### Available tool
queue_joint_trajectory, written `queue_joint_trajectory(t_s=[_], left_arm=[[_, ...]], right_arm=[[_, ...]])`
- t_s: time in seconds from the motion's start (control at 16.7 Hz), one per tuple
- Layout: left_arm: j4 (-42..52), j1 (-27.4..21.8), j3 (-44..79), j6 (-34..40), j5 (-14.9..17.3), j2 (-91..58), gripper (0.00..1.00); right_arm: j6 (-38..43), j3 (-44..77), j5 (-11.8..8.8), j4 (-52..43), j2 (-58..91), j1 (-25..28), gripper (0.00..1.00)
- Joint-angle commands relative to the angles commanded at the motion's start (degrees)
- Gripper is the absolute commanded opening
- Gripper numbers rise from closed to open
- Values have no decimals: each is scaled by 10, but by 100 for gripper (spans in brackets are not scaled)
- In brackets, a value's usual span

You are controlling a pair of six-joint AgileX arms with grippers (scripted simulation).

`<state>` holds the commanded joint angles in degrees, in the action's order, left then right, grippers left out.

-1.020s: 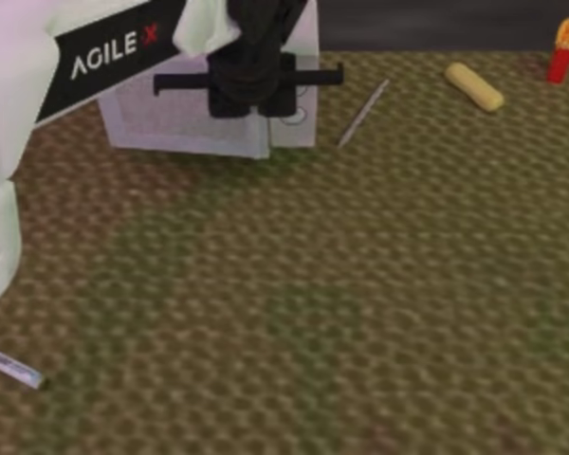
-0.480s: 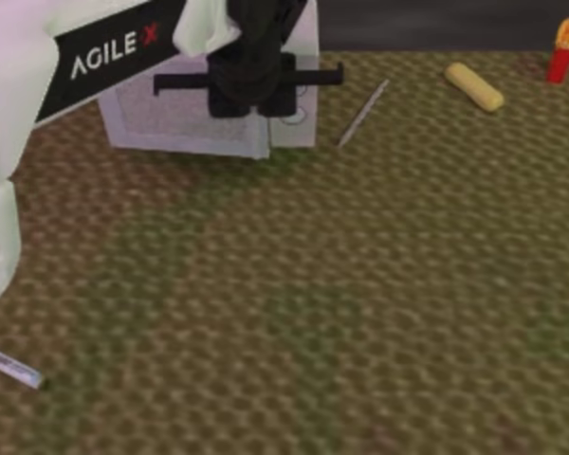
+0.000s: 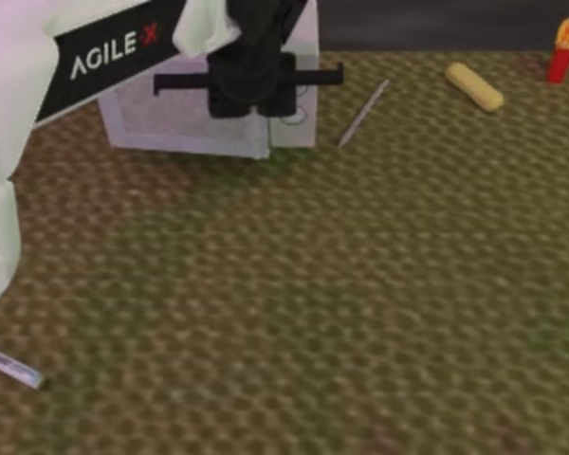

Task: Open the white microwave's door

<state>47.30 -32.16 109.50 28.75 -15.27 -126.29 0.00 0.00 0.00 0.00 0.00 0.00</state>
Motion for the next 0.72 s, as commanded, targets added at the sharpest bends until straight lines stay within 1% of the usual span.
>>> queue_joint_trajectory(t_s=[0.18,0.48,0.72], left_arm=[[-12,2,-22,-15,5,16,0],[-47,9,-87,-60,25,59,0],[-48,9,-89,-61,26,61,0]], right_arm=[[0,0,0,0,0,0,100],[0,0,0,0,0,0,100],[0,0,0,0,0,0,100]])
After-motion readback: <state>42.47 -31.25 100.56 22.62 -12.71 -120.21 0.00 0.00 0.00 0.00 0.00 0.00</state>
